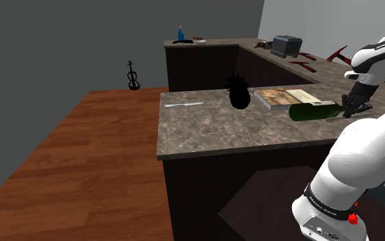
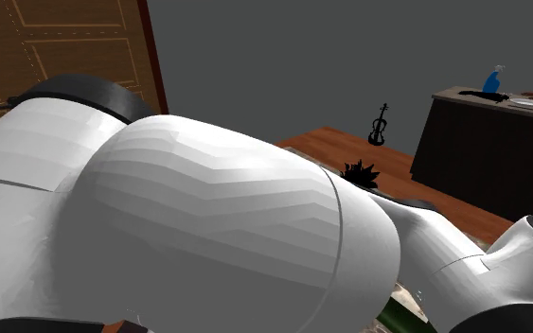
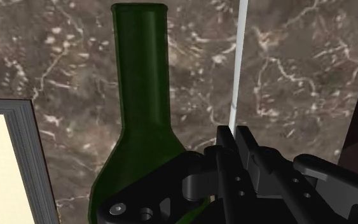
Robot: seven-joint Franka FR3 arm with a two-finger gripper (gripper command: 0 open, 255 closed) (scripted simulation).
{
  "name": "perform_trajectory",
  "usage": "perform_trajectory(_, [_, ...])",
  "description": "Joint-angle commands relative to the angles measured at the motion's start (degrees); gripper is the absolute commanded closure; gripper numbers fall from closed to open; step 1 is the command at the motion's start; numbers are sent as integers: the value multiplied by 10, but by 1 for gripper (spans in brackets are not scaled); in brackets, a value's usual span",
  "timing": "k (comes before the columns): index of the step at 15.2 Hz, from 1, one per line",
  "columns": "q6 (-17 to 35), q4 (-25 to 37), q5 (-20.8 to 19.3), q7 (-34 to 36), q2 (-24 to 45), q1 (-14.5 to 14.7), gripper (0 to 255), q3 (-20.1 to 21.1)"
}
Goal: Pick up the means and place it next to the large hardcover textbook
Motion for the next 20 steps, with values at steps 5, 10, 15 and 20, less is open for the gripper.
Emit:
perform_trajectory(5, [0, 0, 0, 0, 0, 0, 0, 0])
perform_trajectory(10, [-21, 10, 2, 0, -7, -15, 0, 22])
perform_trajectory(15, [-77, 43, 7, 1, -24, -43, 0, 71])
perform_trajectory(20, [-77, 43, 8, 1, -24, -43, 0, 71])
